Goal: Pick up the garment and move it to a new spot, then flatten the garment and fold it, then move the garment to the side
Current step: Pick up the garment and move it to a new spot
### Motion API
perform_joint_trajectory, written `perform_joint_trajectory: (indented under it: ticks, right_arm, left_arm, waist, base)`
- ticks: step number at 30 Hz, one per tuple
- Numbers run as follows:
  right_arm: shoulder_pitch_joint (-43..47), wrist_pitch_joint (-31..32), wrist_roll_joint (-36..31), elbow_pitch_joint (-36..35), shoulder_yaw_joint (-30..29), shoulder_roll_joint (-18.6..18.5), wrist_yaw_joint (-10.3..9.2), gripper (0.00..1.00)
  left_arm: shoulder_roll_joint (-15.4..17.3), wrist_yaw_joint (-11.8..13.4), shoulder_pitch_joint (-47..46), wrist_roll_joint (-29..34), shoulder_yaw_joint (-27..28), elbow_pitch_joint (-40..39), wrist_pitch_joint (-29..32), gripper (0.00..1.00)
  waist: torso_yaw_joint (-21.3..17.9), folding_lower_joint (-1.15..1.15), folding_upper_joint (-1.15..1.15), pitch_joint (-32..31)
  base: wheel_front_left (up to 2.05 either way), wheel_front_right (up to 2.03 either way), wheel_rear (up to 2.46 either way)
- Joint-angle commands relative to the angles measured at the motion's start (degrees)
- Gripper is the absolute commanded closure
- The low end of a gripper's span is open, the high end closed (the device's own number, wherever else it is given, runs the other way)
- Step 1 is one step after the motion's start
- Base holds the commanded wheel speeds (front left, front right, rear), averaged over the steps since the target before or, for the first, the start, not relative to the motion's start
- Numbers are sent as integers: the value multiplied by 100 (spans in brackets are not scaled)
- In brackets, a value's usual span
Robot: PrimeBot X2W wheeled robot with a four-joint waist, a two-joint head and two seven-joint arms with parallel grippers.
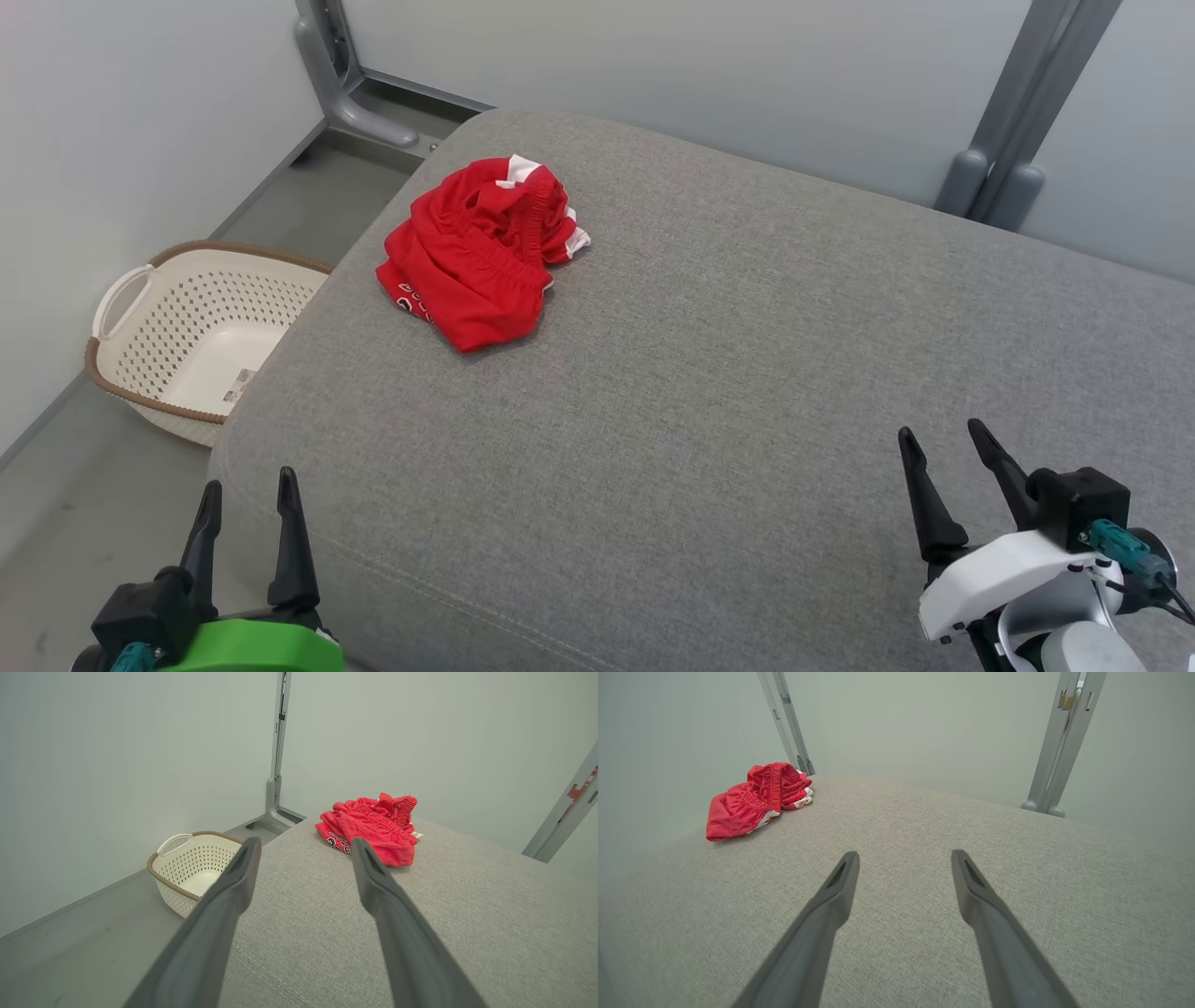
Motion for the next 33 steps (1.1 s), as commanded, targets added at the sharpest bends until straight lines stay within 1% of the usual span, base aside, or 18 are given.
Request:
perform_joint_trajectory:
  ticks: [1,5,6,11,15,19,21,25,28,31,33]
  right_arm:
    - [-58,-39,31,-6,-39,10,-11,0]
    - [-63,4,13,-63,-69,22,-11,0]
    - [-82,26,20,-85,-75,26,-11,0]
    - [-211,116,-45,-220,-66,-42,-11,0]
    - [-343,236,-96,-378,8,-121,-11,0]
    - [-547,331,-115,-528,150,-217,-11,0]
    - [-693,382,-103,-623,253,-260,-10,0]
    - [-963,440,-86,-788,379,-300,-11,0]
    - [-1108,440,-106,-876,466,-321,-11,0]
    - [-1198,405,-117,-924,531,-295,-11,0]
    - [-1241,381,-125,-926,564,-284,-11,0]
  left_arm:
    - [11,-21,-53,-37,-13,16,-14,0]
    - [29,-46,-395,-143,-130,208,-14,0]
    - [25,-52,-510,-329,-101,395,57,0]
    - [57,-75,-1442,-629,-209,1171,367,0]
    - [102,-62,-2311,-825,-199,1976,676,0]
    - [167,28,-3146,-1007,-65,2747,970,0]
    - [166,60,-3533,-1345,170,3118,1181,0]
    - [422,162,-4201,-1520,381,3644,1355,0]
    - [677,274,-4582,-1591,526,3988,1416,0]
    - [970,455,-4788,-1603,635,4348,1485,0]
    - [1144,534,-4864,-1585,655,4565,1559,0]
  waist:
    - [-26,0,0,35]
    - [-72,0,0,138]
    - [-98,0,0,182]
    - [-290,0,0,474]
    - [-588,0,0,802]
    - [-978,0,0,1207]
    - [-1211,0,0,1458]
    - [-1661,0,0,1953]
    - [-1972,0,0,2251]
    - [-2262,0,0,2445]
    - [-2421,0,0,2508]
  base:
    - [0,0,0]
    - [0,0,0]
    - [0,0,0]
    - [0,0,0]
    - [0,0,0]
    - [0,0,0]
    - [0,0,0]
    - [0,0,0]
    - [0,0,0]
    - [0,0,0]
    - [0,0,0]
